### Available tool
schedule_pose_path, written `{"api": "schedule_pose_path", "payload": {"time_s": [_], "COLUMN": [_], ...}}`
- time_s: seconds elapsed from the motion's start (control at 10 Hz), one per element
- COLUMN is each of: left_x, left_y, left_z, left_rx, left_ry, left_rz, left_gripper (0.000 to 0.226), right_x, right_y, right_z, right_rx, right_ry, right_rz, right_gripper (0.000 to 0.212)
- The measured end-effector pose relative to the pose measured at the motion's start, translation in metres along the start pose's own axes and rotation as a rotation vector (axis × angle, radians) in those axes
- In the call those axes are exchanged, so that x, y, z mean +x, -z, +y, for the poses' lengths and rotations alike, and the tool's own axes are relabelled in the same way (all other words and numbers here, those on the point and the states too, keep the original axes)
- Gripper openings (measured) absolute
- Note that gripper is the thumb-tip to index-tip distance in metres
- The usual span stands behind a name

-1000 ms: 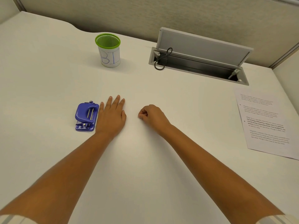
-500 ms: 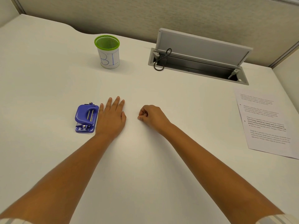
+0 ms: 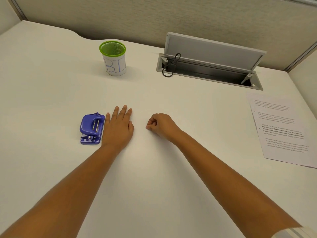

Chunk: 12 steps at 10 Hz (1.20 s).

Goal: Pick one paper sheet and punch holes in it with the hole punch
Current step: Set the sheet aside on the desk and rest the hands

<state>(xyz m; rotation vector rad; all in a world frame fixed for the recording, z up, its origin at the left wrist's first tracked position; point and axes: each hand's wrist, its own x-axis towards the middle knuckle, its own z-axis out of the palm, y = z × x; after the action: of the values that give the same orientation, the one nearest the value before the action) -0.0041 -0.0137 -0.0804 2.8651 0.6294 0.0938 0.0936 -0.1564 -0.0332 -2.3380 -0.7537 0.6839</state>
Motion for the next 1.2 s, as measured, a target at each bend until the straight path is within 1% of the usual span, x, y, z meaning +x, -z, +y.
{"api": "schedule_pose_path", "payload": {"time_s": [0.3,0.7,1.1,1.2], "left_x": [0.0007,-0.0006,-0.0009,-0.0007], "left_y": [-0.0014,0.0011,0.0020,0.0020], "left_z": [-0.0009,0.0001,0.0003,0.0004], "left_rx": [0.008,0.005,0.005,0.003], "left_ry": [0.000,-0.001,0.001,0.003], "left_rz": [0.000,0.003,-0.004,-0.006], "left_gripper": [0.052,0.052,0.052,0.052], "right_x": [-0.0012,-0.0028,-0.0022,-0.0027], "right_y": [-0.0009,0.0019,0.0029,0.0020], "right_z": [-0.0006,-0.0059,-0.0076,-0.0067], "right_rx": [0.019,-0.014,0.005,0.010], "right_ry": [-0.006,-0.009,-0.032,-0.035], "right_rz": [0.022,-0.005,-0.021,-0.012], "right_gripper": [0.015,0.013,0.012,0.009]}}
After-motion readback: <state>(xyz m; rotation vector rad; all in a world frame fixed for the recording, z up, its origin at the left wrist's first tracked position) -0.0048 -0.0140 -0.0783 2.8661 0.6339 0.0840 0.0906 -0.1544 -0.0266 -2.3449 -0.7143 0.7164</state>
